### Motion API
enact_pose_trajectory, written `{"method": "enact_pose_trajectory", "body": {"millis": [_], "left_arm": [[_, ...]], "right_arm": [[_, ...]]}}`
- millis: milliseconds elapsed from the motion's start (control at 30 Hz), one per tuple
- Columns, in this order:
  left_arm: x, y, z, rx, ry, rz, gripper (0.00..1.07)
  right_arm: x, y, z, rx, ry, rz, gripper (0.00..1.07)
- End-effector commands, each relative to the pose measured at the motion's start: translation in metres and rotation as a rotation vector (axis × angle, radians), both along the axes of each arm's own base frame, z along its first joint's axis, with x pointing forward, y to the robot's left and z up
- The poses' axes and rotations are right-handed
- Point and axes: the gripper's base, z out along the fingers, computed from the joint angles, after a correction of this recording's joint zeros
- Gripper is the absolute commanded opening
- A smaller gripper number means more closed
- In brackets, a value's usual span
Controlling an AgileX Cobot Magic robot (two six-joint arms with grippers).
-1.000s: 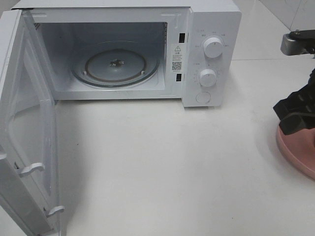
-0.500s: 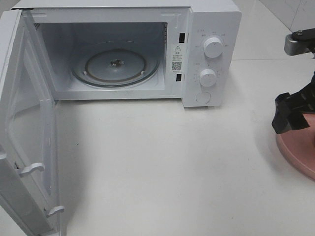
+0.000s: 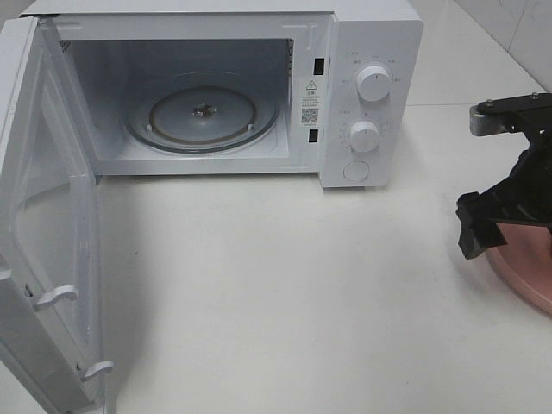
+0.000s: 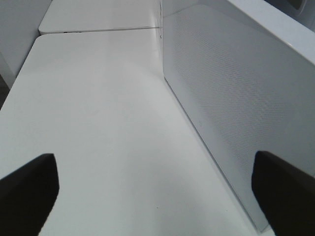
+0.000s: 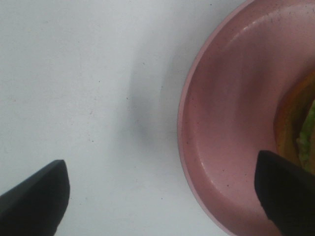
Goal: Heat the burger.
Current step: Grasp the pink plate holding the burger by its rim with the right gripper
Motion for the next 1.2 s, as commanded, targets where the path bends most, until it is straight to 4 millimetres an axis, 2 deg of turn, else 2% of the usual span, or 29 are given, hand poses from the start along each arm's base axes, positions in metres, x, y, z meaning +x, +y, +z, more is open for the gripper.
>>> {"method": "enact_pose_trajectory", "body": {"millis": [33,300,433,567,1200], "left_arm": [[-0.003,-0.001,0.0,-0.005,-0.022,-0.009,1.0],[-0.003,-0.001,0.0,-0.005,-0.022,-0.009,1.0],[-0.003,-0.001,0.0,-0.005,-0.022,-0.009,1.0],[-0.003,-0.001,0.0,-0.005,-0.022,-0.009,1.0],[-0.003,-0.001,0.0,-0.005,-0.022,-0.009,1.0]], "right_arm": [[0.012,-0.001,-0.008,-0.011,0.008,-0.01,0.96],[0.029,0.002,-0.023,-0.018,0.052,-0.011,0.95],[0.031,0.001,-0.029,-0.02,0.07,-0.015,0.94],[0.032,-0.012,-0.036,-0.022,0.095,-0.055,0.93],[0.038,-0.011,-0.067,-0.018,0.145,-0.055,0.89]]}}
